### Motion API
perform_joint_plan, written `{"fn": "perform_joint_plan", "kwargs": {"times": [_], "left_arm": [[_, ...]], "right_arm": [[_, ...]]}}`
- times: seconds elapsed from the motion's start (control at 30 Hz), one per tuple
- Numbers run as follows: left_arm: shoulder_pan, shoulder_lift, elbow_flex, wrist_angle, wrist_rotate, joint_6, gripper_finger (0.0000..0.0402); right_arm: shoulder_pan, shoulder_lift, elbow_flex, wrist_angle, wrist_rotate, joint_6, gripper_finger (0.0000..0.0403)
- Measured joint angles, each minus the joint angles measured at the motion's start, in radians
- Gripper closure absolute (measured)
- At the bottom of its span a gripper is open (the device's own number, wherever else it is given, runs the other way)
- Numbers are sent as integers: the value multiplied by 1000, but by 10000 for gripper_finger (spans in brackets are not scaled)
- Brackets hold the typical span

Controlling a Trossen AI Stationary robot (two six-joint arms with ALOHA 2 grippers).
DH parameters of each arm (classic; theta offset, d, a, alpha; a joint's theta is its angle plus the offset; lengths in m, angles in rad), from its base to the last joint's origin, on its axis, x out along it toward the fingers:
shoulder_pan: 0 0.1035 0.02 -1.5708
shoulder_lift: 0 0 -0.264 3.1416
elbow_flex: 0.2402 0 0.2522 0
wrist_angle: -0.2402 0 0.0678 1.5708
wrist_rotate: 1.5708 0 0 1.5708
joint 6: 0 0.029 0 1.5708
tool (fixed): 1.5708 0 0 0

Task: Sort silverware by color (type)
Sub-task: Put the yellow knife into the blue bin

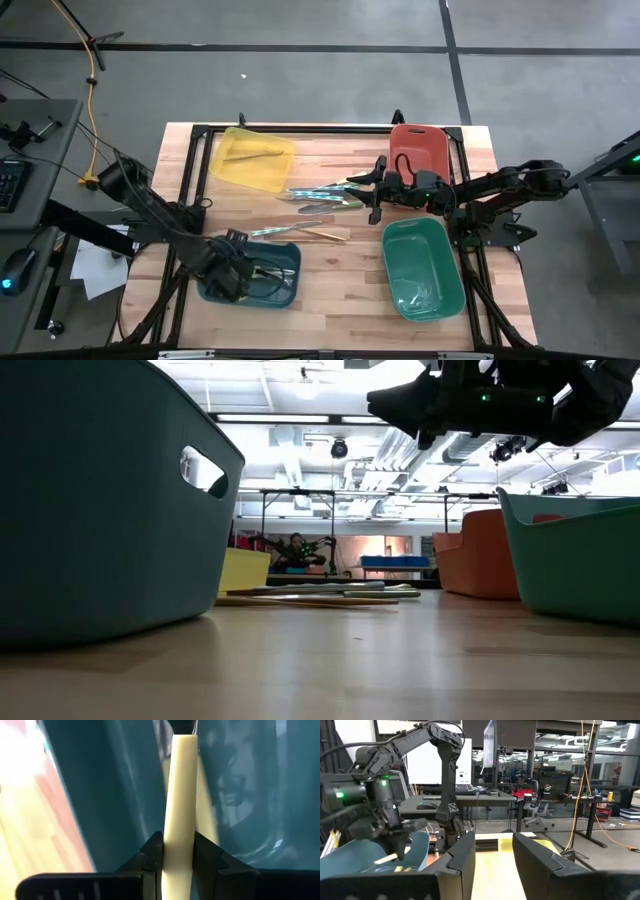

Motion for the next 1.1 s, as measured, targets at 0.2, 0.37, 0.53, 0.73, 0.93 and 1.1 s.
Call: {"fn": "perform_joint_plan", "kwargs": {"times": [0.2, 0.37, 0.53, 0.73, 0.93, 1.1], "left_arm": [[39, 39, 0, -18, 38, 54, 348], [67, 75, 0, -17, 86, 127, 348], [88, 115, 0, -12, 117, 179, 348], [98, 170, 0, -10, 131, 195, 348], [98, 199, 0, -10, 131, 194, 291], [99, 199, 0, -11, 131, 171, 261]], "right_arm": [[-10, 0, 0, 0, 0, -7, 288], [-11, 0, 0, 0, 0, 2, 288], [-11, 0, 0, 0, 0, 18, 288], [-11, 0, 0, 0, 0, 18, 288], [-11, 0, 0, 0, 0, 19, 288], [-11, 0, 0, 0, 0, 19, 288]]}}
